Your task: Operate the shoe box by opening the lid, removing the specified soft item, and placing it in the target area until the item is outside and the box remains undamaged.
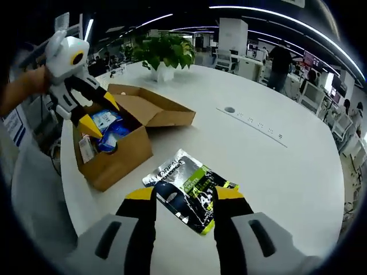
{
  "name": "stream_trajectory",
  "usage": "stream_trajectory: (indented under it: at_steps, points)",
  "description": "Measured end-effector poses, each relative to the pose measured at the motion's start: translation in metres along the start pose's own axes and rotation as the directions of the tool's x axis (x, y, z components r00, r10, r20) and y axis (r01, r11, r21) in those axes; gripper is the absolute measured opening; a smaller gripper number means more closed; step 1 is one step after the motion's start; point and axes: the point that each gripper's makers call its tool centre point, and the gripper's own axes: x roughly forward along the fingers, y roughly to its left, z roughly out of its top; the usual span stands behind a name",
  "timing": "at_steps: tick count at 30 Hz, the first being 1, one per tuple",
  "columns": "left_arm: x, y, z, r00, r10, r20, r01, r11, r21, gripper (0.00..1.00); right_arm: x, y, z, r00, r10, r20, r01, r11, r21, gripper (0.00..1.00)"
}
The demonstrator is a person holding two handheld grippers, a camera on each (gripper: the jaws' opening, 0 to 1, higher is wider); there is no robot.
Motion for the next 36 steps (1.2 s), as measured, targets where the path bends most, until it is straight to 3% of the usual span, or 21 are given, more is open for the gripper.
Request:
stream_trajectory:
  at_steps: [19, 26, 36]
  points:
    - [-0.057, 0.049, -0.056, 0.992, 0.121, 0.022, -0.117, 0.984, -0.132, 0.55, 0.015, 0.059, 0.030, 0.990, 0.131, 0.051, -0.132, 0.991, 0.020, 0.43]
    - [-0.081, 0.062, -0.078, 0.983, 0.183, 0.033, -0.173, 0.965, -0.198, 0.59, 0.022, 0.077, 0.042, 0.982, 0.170, 0.084, -0.174, 0.984, 0.035, 0.44]
    - [-0.107, 0.075, -0.118, 0.971, 0.240, 0.004, -0.230, 0.933, -0.278, 0.60, 0.032, 0.099, 0.056, 0.972, 0.212, 0.099, -0.213, 0.977, -0.003, 0.43]
